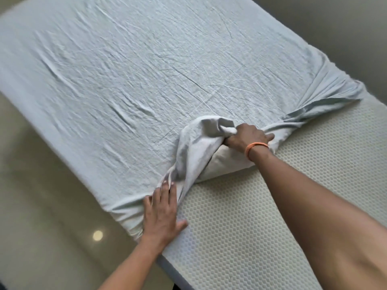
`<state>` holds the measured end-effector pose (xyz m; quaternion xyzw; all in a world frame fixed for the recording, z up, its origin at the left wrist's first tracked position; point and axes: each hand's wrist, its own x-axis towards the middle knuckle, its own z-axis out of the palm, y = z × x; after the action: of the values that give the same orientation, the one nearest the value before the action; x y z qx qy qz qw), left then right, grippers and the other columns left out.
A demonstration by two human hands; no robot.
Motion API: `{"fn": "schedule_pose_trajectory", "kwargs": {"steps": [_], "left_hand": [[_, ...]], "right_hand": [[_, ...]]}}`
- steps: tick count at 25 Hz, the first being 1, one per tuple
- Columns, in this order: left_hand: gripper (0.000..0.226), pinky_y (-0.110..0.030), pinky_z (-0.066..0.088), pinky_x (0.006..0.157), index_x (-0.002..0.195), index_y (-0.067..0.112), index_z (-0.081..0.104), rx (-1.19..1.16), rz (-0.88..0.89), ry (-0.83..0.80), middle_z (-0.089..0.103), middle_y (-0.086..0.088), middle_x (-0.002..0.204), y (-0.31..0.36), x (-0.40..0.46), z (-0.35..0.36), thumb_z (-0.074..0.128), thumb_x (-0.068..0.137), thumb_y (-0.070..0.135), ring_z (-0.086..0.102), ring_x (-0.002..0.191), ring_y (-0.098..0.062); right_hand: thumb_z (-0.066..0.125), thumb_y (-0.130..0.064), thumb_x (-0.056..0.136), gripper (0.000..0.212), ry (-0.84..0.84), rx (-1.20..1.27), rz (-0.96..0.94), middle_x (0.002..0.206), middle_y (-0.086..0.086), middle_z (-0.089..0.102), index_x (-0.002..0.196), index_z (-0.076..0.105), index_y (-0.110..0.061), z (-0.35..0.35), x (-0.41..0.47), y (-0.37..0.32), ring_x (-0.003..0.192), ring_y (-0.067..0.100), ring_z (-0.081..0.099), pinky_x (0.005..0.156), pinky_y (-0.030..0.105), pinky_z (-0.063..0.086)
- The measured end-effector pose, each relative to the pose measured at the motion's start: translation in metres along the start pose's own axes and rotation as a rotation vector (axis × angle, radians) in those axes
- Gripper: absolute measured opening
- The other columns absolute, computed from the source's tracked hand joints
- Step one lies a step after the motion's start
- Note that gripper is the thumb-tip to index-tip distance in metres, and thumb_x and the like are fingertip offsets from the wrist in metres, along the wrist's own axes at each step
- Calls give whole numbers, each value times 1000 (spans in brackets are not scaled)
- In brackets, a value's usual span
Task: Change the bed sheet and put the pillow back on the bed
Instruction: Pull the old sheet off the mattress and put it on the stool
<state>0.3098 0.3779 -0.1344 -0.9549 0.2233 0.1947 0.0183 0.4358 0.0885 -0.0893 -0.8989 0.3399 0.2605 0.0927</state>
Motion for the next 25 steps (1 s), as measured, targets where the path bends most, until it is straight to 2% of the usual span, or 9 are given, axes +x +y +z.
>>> {"fn": "schedule_pose_trajectory", "kwargs": {"steps": [3, 5, 8, 10, 13, 15, 18, 22, 25], "left_hand": [[50, -44, 42, 74, 113, 11, 65, -90, -283, -56, 66, -12, 108, -29, -6, -2, 81, 68, 23, 61, 91, -33], [20, -43, 46, 72, 100, 12, 68, -297, -436, 73, 70, -15, 93, -55, 14, -32, 63, 82, 5, 66, 85, -36], [15, -40, 51, 65, 91, 14, 71, -471, -274, 384, 72, -15, 85, -70, 82, -121, 58, 85, 18, 67, 81, -36], [21, -39, 52, 65, 87, 16, 72, -573, -87, 466, 74, -8, 83, -56, 121, -177, 56, 83, 29, 69, 81, -30], [23, -34, 55, 75, 96, 19, 75, -721, -36, 443, 76, -3, 92, -47, 131, -196, 63, 77, 22, 71, 91, -22], [25, -37, 54, 75, 101, 19, 72, -642, -36, 374, 74, -4, 96, -56, 102, -168, 64, 78, 12, 69, 92, -26], [35, -44, 49, 85, 119, 17, 57, -215, -158, 144, 61, -8, 114, -92, 56, -111, 63, 85, 15, 58, 105, -32], [88, -48, 49, 91, 149, 24, 21, -281, -545, -141, 25, -17, 135, -157, 45, -68, 75, 79, 32, 55, 104, -43], [41, -48, 53, 84, 132, 17, 50, -303, -457, 2, 45, -20, 132, -191, 76, -62, 56, 92, 19, 61, 97, -42]], "right_hand": [[63, -49, 72, 55, -77, -121, -49, 124, 12, 59, 119, 52, -22, 8, -18, -11, 112, 36, 55, 98, 62, 28], [66, -49, 73, 93, 25, -206, -178, 152, 25, 25, 148, 20, -19, 26, -47, -19, 135, 49, 31, 101, 78, 12], [65, -45, 71, 114, 244, -76, -628, 161, 18, -11, 155, -9, -24, 41, -98, -51, 148, 35, -10, 102, 79, -4], [66, -46, 69, 114, 281, 42, -813, 163, 12, 4, 156, -4, -19, 37, -124, -86, 150, 25, 4, 106, 73, 4], [58, -26, 78, 53, 482, 288, -709, 110, 8, 69, 129, 51, -18, 8, -119, -104, 105, 26, 61, 85, 48, 29], [51, -23, 72, 28, 554, 245, -559, 83, 5, 72, 96, 65, -23, -16, -97, -84, 84, 29, 65, 73, 40, 21], [42, -27, 67, 44, 481, 339, -311, 94, 4, 74, 99, 73, -28, -38, -83, -44, 94, 25, 65, 75, 38, 20], [50, -22, 80, 32, 404, 508, -106, 105, 7, 72, 101, 73, -24, -22, -88, -50, 105, 29, 61, 86, 41, 31], [55, -19, 81, 35, 256, 296, 70, 115, 11, 67, 114, 65, -24, 2, -75, -82, 111, 33, 57, 94, 45, 29]]}}
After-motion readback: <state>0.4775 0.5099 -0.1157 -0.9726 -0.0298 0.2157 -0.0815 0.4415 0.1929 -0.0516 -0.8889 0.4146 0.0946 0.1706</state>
